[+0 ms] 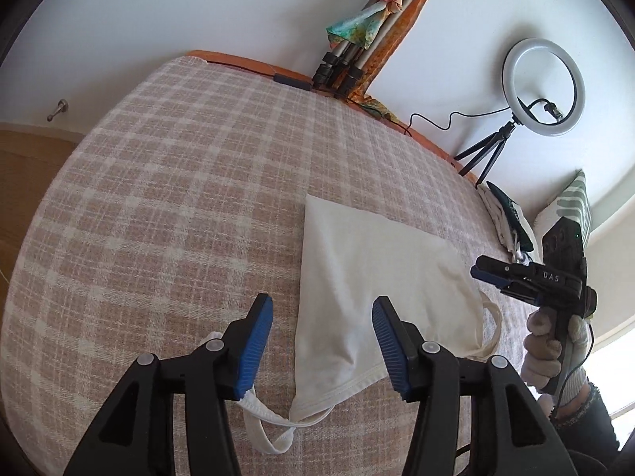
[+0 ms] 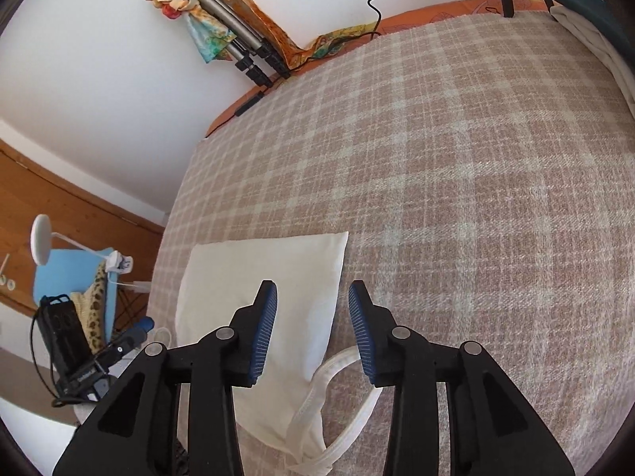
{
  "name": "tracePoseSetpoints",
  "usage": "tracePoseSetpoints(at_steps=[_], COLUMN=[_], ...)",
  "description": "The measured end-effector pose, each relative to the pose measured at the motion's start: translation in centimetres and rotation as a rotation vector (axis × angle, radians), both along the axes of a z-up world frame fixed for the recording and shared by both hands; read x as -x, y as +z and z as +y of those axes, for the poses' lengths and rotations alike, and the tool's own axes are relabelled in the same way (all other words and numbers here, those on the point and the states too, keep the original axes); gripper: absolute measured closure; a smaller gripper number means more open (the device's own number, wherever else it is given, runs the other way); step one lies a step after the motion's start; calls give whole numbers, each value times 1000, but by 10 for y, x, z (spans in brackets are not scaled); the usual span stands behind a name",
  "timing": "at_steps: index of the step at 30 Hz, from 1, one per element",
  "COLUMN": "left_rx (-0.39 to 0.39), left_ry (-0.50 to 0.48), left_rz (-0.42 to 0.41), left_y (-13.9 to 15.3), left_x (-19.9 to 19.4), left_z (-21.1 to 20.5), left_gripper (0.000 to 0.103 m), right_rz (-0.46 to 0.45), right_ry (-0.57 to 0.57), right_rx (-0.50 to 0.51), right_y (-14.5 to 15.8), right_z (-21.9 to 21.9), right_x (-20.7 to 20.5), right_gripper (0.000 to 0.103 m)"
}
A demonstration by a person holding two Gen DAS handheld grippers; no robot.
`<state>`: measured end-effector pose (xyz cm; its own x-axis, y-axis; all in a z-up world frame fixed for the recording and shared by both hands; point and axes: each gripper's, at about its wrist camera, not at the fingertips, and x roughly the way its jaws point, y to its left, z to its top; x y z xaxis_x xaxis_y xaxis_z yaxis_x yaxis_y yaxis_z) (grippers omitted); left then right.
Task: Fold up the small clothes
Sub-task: 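Grasp the edge of the folded camisole with both tools, then lift the folded camisole with both tools and carry it to the clothes stack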
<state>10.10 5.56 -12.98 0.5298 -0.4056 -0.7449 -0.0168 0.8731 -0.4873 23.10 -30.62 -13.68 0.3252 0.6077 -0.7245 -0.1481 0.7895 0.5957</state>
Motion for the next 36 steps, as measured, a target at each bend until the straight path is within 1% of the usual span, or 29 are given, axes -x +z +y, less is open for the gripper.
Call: tracePoseSetpoints(at_steps=[2, 6, 9, 11, 14, 18, 21, 26, 28, 31, 32, 33, 35, 36], left_rx=[63, 111, 157, 170, 167, 179, 212, 240, 241, 247, 242, 232, 207, 192], left_ry=[-8, 35, 42, 37, 28, 28, 19, -15, -9, 3, 4, 3, 0, -5], left_rz=[28, 77, 113, 130, 149, 146, 150, 150, 152, 160, 162, 165, 161, 158], left_y=[-5, -18, -28, -32, -38, -39, -41, -42, -42, -44, -44, -44, -44, -42], left_x=[-9, -20, -25, -27, -31, -37, -40, -47, -50, -52, -52, -53, -53, -52], left_z=[3, 12, 16, 16, 12, 9, 7, 1, 0, -1, -2, -3, -7, -9], left_gripper=[50, 50, 50, 50, 50, 50, 50, 50, 53, 63, 67, 75, 78, 85], right_rz=[39, 69, 102, 116, 127, 114, 140, 147, 153, 160, 161, 159, 149, 145], right_ry=[12, 18, 24, 37, 75, 114, 110, 107, 102, 94, 97, 100, 100, 104], right_rx=[-23, -23, -67, -93, -105, -89, -147, -211, -237, -271, -269, -263, -247, -238], right_y=[-7, -16, -23, -25, -25, -24, -30, -35, -36, -40, -40, -39, -36, -35], right_z=[-2, -9, -14, -17, -17, -8, -4, -2, 2, 2, 4, 7, 10, 14], right_x=[4, 10, 11, 15, 20, 23, 19, 15, 13, 11, 10, 10, 10, 11], right_gripper=[67, 67, 67, 67, 67, 67, 67, 67, 67, 67, 67, 67, 67, 70])
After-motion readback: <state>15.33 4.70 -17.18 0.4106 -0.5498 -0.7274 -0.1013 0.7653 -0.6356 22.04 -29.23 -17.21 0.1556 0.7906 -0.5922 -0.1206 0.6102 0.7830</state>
